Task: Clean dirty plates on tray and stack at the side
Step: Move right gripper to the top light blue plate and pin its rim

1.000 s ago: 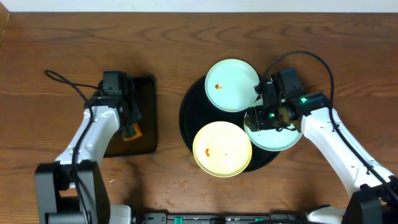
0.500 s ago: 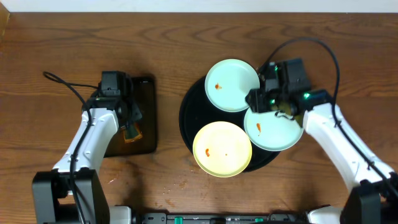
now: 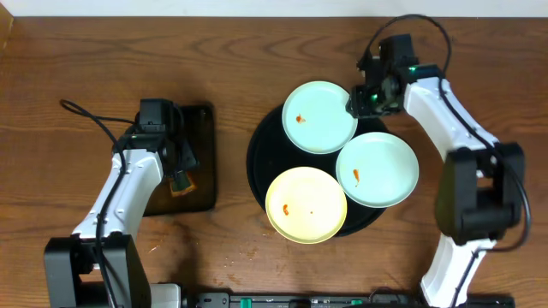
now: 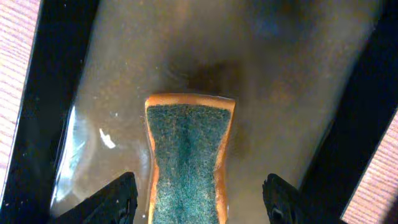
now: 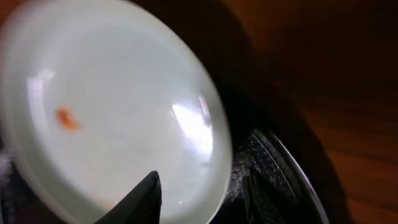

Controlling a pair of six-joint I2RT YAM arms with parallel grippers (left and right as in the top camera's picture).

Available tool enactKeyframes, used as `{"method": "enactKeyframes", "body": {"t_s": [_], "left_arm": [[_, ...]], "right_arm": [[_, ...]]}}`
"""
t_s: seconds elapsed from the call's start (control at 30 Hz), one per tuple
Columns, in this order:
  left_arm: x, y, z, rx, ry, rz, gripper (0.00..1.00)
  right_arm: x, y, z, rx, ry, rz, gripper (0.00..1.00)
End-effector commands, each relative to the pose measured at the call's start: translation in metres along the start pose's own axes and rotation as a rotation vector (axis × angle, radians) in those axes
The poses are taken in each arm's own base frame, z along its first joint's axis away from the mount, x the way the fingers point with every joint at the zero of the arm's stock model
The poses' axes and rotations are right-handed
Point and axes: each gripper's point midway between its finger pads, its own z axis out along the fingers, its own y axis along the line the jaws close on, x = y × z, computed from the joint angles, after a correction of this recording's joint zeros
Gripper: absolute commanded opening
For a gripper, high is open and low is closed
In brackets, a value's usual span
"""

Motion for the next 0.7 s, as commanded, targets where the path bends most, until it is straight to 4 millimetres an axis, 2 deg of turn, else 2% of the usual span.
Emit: {"method": "enactKeyframes", "body": {"t_s": [0.0,0.13,0.37,0.57,0.67], "left_arm": [[-0.001,0.001,-0.003,0.000,-0.007,0.002,0.67],[-0.003,0.001,-0.003,0.003,-0.014,0.001,0.68],[-0.004,0.000,-0.003,0.004,-0.017,0.001,0.68],[-0.004,0.000,-0.003,0.004,-0.017,0.000,0.68],[-0.004,0.000,-0.003,0.004,-0.017,0.000,0.68]], "right_arm": [[0.001,-0.012,0.008,-0.004,0.024,0.003,0.41],[0.008,-0.008,0.017,-0.041,0.054,-0.007,0.40],[0.009,-0.008,0.028,-0.035,0.060,0.091,0.14],[0.010,-0.012,0.029,-0.011,0.058,0.181,0.02],[0.018,-0.018,0.033,0.028,0.074,0.218,0.01]]}}
